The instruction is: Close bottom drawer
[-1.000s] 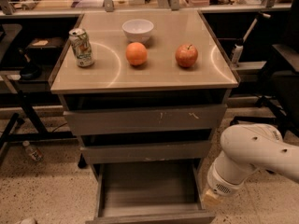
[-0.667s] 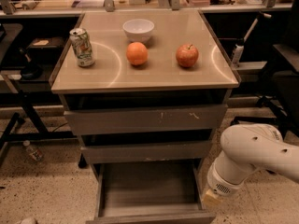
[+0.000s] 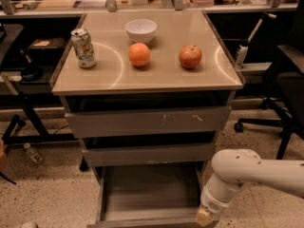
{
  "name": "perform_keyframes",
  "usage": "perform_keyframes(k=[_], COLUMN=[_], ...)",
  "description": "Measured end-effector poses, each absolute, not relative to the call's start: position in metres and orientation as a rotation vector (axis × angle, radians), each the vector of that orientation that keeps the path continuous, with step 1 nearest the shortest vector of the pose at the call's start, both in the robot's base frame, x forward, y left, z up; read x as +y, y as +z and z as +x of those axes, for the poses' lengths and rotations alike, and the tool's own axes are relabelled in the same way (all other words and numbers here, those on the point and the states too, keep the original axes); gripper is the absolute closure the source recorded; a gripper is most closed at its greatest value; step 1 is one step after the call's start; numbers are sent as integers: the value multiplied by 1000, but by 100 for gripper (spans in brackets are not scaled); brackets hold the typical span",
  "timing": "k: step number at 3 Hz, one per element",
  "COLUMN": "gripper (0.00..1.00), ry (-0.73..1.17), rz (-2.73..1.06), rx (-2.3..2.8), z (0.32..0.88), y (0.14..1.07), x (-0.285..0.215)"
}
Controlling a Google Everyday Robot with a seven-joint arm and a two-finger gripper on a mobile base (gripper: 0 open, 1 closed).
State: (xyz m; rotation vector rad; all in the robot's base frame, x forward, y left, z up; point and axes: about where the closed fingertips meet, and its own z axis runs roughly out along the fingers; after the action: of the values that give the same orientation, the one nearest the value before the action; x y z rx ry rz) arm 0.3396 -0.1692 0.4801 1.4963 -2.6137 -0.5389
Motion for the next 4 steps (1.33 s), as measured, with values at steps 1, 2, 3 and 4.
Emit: perform_keyframes(k=[1, 2, 3, 4], gripper=[100, 100, 100, 100], ry=[-598, -599, -634, -681], rz=[1408, 1408, 1402, 1381], rx=[-2583, -2582, -2577, -2615], z=[329, 329, 328, 346], y=[412, 412, 402, 362], x=[-158, -158, -156, -157])
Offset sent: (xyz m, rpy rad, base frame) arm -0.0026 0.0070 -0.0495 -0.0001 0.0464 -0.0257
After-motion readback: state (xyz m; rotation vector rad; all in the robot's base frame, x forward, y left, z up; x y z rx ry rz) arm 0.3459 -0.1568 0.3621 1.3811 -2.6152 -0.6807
